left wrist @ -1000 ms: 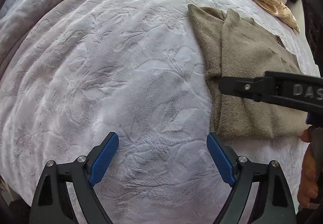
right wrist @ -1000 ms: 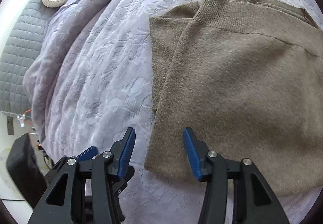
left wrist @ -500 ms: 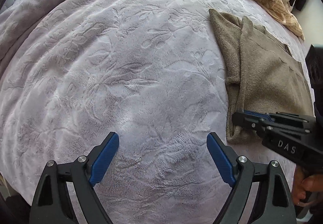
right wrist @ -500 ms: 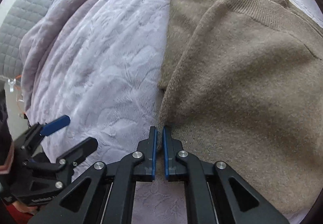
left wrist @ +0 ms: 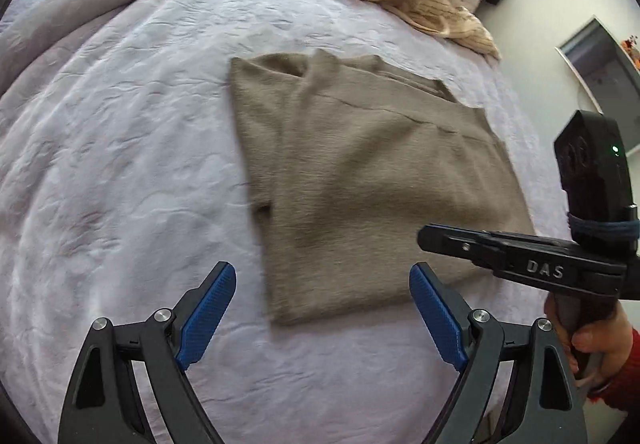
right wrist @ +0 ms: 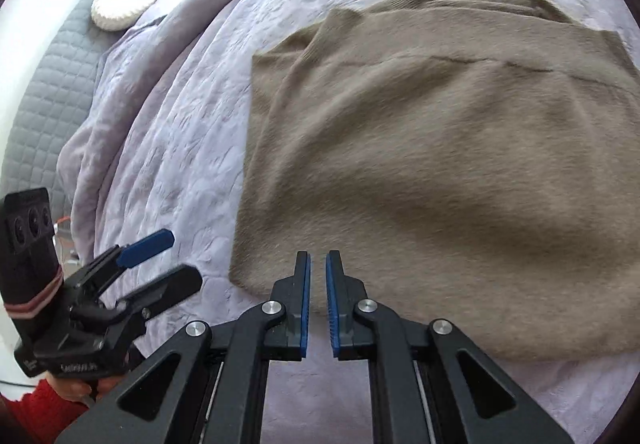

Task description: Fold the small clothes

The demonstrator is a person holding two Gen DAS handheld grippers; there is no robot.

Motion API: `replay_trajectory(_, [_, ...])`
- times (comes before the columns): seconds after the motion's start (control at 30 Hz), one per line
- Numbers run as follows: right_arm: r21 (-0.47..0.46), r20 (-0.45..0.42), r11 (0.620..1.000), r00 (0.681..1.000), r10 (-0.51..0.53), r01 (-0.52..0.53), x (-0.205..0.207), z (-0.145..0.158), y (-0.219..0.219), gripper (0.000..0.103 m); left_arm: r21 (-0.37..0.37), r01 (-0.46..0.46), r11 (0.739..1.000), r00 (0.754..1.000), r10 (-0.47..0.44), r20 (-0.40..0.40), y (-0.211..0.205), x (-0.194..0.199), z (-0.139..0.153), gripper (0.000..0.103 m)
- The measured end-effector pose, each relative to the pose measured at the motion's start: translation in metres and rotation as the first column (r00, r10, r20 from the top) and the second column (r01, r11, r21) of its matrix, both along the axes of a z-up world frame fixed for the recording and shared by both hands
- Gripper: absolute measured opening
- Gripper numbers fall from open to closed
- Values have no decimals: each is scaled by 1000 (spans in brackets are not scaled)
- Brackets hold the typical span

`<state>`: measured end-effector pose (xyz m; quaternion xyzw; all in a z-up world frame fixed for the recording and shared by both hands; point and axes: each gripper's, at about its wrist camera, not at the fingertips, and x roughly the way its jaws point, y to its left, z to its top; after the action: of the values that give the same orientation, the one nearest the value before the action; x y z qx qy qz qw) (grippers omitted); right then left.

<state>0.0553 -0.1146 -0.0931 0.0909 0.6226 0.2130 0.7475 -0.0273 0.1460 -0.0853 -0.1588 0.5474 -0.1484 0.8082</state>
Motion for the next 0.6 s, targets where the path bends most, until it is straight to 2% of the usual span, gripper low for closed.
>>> replay_trajectory(0.07, [2,-32,999,999,-45,45,7,-11,-9,11,-58,37,998,998,-39,-42,-18,12,-14,89])
replay_trajectory(0.17, [21,-106,992,987,-121,124,7,-36,-35,10,-55,24,998,991,-31,-127,-30,15,-48,89])
replay_trajectory(0.2, [51,-124,987,982,-142,149,6,-42,-45,1,-57,26,998,992,-33,-119,-30,15,-54,89])
replay_trajectory(0.27, [96,-141,977,974,-176,190,2,-47,-64,1,-64,37,997,993,-43,-107,-29,8,-53,89])
replay_trajectory(0.4, [77,-93,975,975,-202,209,-6,-36,-108,0,-41,53,998,992,-58,-117,-32,9,-51,89])
replay_trajectory(0.5, [39,-55,974,974,-221,224,-12,-26,-140,0,3,69,998,991,-68,-119,-41,11,-50,89])
replay_trajectory(0.6, [-72,-8,965,967,-253,252,-20,-13,-191,1,49,88,995,990,-82,-114,-50,14,-53,89])
